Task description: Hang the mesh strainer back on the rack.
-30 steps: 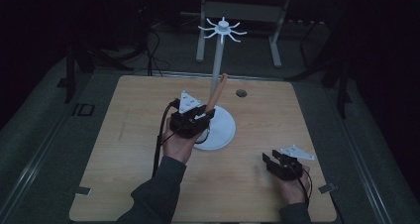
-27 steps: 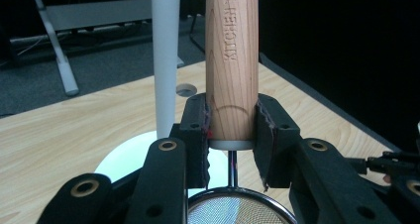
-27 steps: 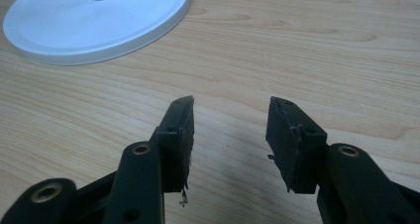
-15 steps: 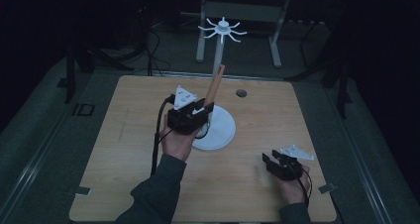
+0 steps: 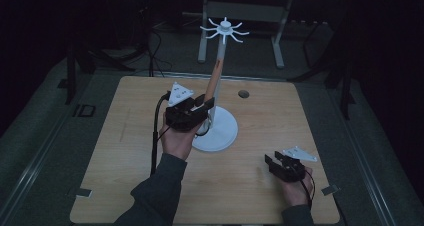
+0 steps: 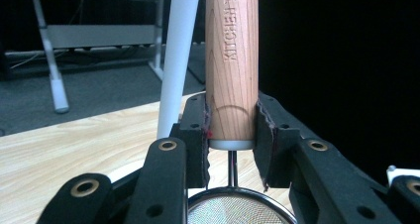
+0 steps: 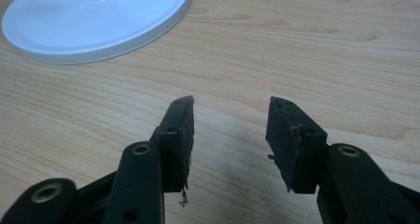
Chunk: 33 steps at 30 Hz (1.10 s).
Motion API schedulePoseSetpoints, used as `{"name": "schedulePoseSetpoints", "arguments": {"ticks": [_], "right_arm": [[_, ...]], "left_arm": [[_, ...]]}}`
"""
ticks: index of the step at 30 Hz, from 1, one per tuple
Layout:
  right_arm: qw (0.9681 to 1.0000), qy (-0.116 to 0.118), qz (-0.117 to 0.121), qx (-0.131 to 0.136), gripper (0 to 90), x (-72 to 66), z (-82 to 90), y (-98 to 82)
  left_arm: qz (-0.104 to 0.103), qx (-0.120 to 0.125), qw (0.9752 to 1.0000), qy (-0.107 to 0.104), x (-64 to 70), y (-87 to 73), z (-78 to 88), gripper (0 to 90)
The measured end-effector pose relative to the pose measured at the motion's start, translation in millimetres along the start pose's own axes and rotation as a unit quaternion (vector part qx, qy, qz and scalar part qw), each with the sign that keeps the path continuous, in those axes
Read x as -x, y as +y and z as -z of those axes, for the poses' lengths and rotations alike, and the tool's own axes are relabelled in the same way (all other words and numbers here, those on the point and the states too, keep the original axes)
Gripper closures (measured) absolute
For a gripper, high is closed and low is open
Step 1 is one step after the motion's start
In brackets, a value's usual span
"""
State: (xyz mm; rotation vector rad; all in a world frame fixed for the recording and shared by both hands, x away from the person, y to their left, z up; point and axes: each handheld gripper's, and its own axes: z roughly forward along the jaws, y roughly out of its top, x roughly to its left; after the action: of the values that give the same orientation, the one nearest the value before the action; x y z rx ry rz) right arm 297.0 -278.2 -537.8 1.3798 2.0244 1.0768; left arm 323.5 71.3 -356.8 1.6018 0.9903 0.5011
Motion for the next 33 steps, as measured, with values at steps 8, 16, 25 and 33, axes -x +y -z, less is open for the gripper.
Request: {"name": "schedulePoseSetpoints", "arguments": {"ticks": [8, 16, 25, 33], "right_arm": [[1.0000, 0.000, 0.001, 0.000, 53.4, -0.2, -0.7, -0.2], [1.0000, 0.000, 0.000, -0.001, 53.4, 0.2, -0.2, -0.2], [1.0000, -0.001, -0.001, 0.000, 53.4, 0.4, 0.1, -0.1], [1.0000, -0.001, -0.002, 0.000, 53.4, 0.4, 0.1, -0.1]], "left_arm": [[0.012, 0.019, 0.9997, -0.003, -2.5, 4.1, 4.6, 69.2], [0.019, 0.044, 0.9988, -0.001, -2.6, 8.0, 10.1, 69.2], [0.028, 0.060, 0.9978, 0.004, -4.4, 10.0, 13.9, 69.2], [0.038, 0.077, 0.9963, 0.008, -6.6, 12.6, 19.1, 69.2]]}}
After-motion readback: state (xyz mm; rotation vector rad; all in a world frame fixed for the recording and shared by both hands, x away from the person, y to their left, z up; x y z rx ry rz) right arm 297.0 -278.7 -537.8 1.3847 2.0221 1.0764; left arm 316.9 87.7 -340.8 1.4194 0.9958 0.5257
